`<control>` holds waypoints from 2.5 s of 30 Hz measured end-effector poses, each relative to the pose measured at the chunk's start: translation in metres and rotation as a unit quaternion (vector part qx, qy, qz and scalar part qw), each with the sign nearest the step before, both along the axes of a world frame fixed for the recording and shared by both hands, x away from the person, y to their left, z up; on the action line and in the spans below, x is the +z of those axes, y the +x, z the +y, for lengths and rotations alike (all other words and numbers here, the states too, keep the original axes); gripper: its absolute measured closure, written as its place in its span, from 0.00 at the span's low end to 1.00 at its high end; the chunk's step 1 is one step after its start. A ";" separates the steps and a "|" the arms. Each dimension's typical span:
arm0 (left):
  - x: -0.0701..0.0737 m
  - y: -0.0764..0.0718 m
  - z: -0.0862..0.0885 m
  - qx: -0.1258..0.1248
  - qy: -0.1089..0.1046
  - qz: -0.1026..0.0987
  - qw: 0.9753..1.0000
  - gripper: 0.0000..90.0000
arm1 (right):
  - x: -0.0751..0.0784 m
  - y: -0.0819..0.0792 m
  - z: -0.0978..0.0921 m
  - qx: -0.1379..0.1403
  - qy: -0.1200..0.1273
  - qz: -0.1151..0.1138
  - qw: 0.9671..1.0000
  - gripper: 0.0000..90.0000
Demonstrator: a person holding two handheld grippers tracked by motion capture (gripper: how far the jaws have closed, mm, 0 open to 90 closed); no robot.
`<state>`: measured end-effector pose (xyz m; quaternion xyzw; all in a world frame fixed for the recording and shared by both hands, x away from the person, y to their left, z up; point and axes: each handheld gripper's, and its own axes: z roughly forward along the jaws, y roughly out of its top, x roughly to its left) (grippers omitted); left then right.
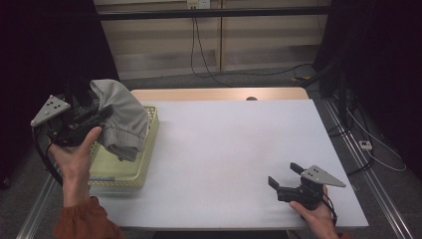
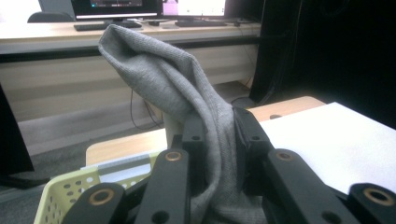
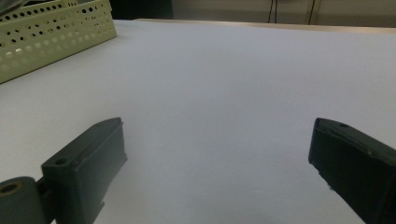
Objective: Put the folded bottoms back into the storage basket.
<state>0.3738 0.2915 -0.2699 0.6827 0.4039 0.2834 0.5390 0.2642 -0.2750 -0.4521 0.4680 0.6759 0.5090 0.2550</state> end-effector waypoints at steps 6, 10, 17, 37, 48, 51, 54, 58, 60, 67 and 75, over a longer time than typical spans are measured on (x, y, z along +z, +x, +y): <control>-0.004 0.004 0.003 0.003 0.006 0.012 1.000 0.85 | 0.000 0.000 -0.001 -0.001 0.000 0.000 1.000 0.04; -0.008 0.007 0.006 0.002 0.006 0.020 1.000 0.85 | 0.000 0.000 -0.001 0.000 0.000 0.000 1.000 0.04; -0.017 0.014 0.014 0.008 0.010 0.038 0.999 0.85 | 0.000 0.000 -0.001 -0.001 0.001 0.000 1.000 0.04; -0.045 0.034 0.019 0.004 0.025 0.104 0.994 0.85 | 0.000 0.000 0.000 -0.002 0.002 0.002 1.000 0.04; -0.053 0.040 0.019 -0.011 0.015 0.120 0.993 0.85 | 0.000 0.000 -0.001 -0.002 0.001 0.002 1.000 0.04; -0.055 0.042 0.018 0.001 0.042 0.131 0.991 0.85 | 0.000 0.000 -0.001 -0.003 0.002 0.003 1.000 0.04; -0.057 0.043 0.021 0.000 0.035 0.132 0.991 0.85 | 0.000 0.000 -0.001 -0.002 0.001 0.002 1.000 0.04; -0.060 0.042 0.027 0.011 0.030 0.135 0.990 0.85 | 0.000 0.000 -0.001 -0.002 0.003 0.001 1.000 0.04; -0.060 0.042 0.032 0.012 0.032 0.137 0.990 0.84 | 0.000 0.000 -0.001 -0.002 0.003 0.001 1.000 0.04; -0.063 0.042 0.043 0.050 0.053 0.153 0.986 0.84 | 0.000 0.000 0.000 -0.001 0.001 0.002 1.000 0.04; -0.070 0.044 0.052 0.082 0.076 0.168 0.979 0.84 | 0.000 0.000 -0.001 -0.001 0.001 0.001 1.000 0.04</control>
